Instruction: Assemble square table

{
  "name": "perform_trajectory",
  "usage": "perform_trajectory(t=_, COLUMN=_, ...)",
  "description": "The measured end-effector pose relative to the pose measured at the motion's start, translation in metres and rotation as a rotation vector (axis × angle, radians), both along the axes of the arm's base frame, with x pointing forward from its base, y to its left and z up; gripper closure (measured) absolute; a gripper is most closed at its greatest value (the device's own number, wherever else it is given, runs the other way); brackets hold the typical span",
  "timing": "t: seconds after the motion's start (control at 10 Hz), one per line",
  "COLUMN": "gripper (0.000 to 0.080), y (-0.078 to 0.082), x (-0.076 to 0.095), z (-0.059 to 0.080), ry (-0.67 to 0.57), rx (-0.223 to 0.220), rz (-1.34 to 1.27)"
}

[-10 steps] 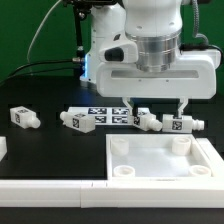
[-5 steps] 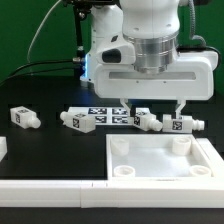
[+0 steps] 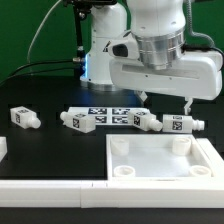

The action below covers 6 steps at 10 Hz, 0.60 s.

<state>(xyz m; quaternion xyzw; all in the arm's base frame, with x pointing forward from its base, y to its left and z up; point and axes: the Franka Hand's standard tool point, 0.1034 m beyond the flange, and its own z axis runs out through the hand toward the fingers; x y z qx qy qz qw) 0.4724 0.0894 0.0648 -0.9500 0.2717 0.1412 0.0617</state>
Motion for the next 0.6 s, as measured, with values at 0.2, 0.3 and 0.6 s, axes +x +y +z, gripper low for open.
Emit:
perform_trajectory(t=0.2, gripper=0.0151, y=0.009, x=-0.007, z=-0.001, ry=0.042, rx=-0.063, rz=-0.170)
perform_trajectory(t=0.3, gripper=0.0151, y=0.023, x=-0.013, z=-0.002, ry=0.055, rx=-0.109, rz=-0.262)
perform_trajectory(t=0.6, gripper=0.0151, y=0.026, x=-0.011, z=-0.003, ry=0.033, rx=-0.101, rz=-0.278)
